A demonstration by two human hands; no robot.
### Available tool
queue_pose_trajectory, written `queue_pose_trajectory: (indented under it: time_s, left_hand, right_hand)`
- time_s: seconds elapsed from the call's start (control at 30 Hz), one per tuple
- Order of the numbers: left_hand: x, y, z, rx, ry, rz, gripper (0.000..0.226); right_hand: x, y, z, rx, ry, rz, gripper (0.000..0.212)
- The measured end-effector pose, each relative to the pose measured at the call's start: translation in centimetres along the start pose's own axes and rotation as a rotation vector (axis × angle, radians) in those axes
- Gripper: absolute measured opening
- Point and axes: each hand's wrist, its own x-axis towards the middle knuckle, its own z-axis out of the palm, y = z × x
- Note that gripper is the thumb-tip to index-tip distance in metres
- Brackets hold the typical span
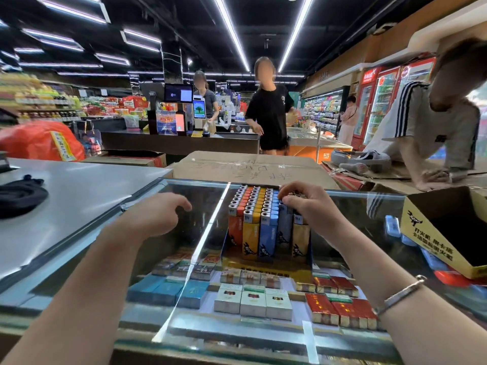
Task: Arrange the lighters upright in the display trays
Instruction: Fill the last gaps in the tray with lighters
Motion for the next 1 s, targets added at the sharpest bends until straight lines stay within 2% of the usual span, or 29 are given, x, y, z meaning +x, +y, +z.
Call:
queue_pose_trajectory:
  time_s: [0.07,0.17,0.23,0.33,0.37,0.47,0.57,0.67,0.8,0.87,1.0]
  left_hand:
    - [-0.5,-1.6,0.7,0.094,-0.066,-0.065,0.055]
    - [-0.5,-3.2,1.5,0.068,-0.082,-0.115,0.050]
    - [0.0,-3.5,1.8,0.066,-0.061,-0.117,0.040]
    - [1.0,-3.8,2.4,0.110,0.024,-0.065,0.012]
    - [1.3,-3.8,2.7,0.109,0.051,-0.048,0.013]
    - [2.4,-4.1,3.6,0.141,0.128,0.014,0.024]
    - [4.1,-5.3,4.2,0.330,0.169,0.032,0.031]
    - [5.4,-7.2,5.1,0.295,0.113,-0.115,0.037]
    - [6.5,-8.7,5.9,0.157,0.044,-0.288,0.068]
    - [6.6,-8.8,5.7,0.139,0.050,-0.324,0.077]
    - [6.1,-7.8,5.1,0.258,0.097,-0.354,0.081]
  right_hand:
    - [-0.1,-0.1,0.1,-0.003,0.001,-0.004,0.015]
    - [-0.1,-0.1,0.2,0.002,0.018,0.002,0.016]
    - [-0.1,0.0,0.2,-0.001,0.026,0.002,0.017]
    - [-0.1,0.0,0.2,-0.015,0.019,-0.009,0.016]
    - [-0.1,0.0,0.2,-0.016,0.020,-0.013,0.016]
    - [-0.2,-0.1,0.1,-0.021,0.016,-0.023,0.017]
    - [-0.1,0.0,0.0,-0.033,0.027,-0.024,0.018]
    - [0.0,0.1,0.1,-0.047,0.013,-0.033,0.018]
    - [0.1,0.3,0.1,-0.051,0.019,-0.045,0.021]
    - [0.1,0.3,0.1,-0.042,0.018,-0.044,0.021]
    - [0.1,0.4,0.1,-0.037,0.010,-0.049,0.023]
